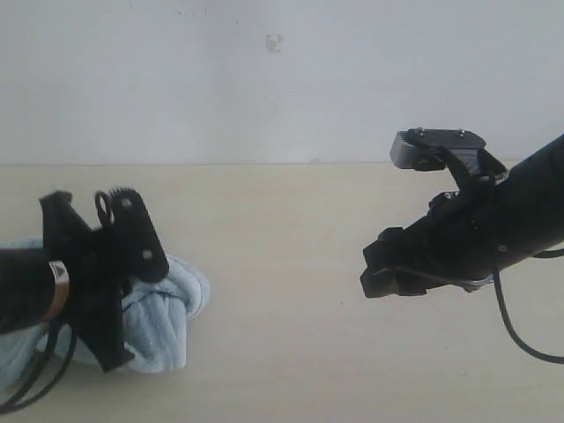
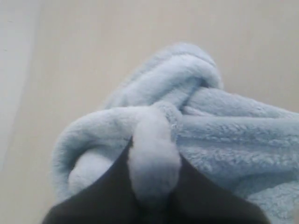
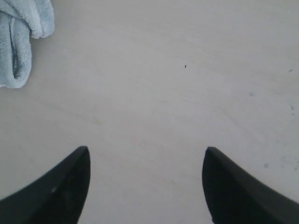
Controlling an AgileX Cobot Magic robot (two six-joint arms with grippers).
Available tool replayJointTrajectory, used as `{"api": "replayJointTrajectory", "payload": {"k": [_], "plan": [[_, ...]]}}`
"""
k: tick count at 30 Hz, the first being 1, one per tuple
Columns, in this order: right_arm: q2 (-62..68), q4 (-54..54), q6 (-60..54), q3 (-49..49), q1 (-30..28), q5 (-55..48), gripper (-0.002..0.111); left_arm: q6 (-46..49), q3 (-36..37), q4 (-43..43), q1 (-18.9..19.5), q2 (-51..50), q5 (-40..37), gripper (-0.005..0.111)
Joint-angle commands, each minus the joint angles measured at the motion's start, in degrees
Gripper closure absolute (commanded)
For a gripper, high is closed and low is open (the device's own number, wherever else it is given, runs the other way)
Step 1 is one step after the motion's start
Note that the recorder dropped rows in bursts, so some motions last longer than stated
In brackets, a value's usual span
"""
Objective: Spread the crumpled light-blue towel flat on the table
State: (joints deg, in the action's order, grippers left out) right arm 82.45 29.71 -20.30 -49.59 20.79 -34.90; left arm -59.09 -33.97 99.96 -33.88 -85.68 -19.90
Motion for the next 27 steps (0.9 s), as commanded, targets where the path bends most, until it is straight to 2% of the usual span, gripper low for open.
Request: {"api": "replayJointTrajectory", "payload": {"k": [1,4,6,8,10,11,15,18,20,23,27], "plan": [[-0.06,1.34,-0.21,-0.29,-0.24,-0.04,0.043,-1.52,-1.86,-4.18,-0.19,9.78,-7.79,0.102],[-0.06,1.91,-0.46,-0.29,-0.24,-0.04,0.043,-2.03,-2.12,-5.10,-0.19,17.10,-20.18,0.103],[-0.06,4.02,-2.33,-0.29,-0.24,-0.04,0.043,-6.03,-2.12,-5.10,0.04,22.15,-28.81,0.103],[-0.06,8.26,-6.47,-0.29,-0.24,-0.30,0.043,-11.31,-2.12,-7.25,0.82,26.12,-33.08,0.103],[-0.06,13.41,-12.05,-0.29,-0.13,-1.37,0.043,-10.73,-2.12,-14.78,1.57,29.43,-32.32,0.103],[-0.06,16.46,-15.31,-0.29,-0.13,-2.43,0.043,-7.42,-2.12,-20.55,1.86,30.79,-31.58,0.103],[-0.06,25.92,-24.58,-0.29,-0.13,-7.00,0.043,15.75,-1.03,-42.60,2.12,33.36,-31.36,0.103],[-0.06,27.76,-26.98,-0.29,-0.13,-7.89,0.043,23.54,0.30,-52.47,2.12,34.00,-31.49,0.103],[0.06,27.76,-27.09,-0.29,-0.13,-7.65,0.043,25.95,1.23,-55.49,2.12,34.00,-32.22,0.103],[0.63,28.77,-27.09,-0.29,0.04,-8.62,0.043,26.37,2.28,-55.40,2.12,33.89,-30.82,0.103],[3.61,29.64,-26.29,-0.42,3.86,-9.56,0.043,26.37,2.28,-56.11,2.12,33.89,-23.64,0.103]]}}
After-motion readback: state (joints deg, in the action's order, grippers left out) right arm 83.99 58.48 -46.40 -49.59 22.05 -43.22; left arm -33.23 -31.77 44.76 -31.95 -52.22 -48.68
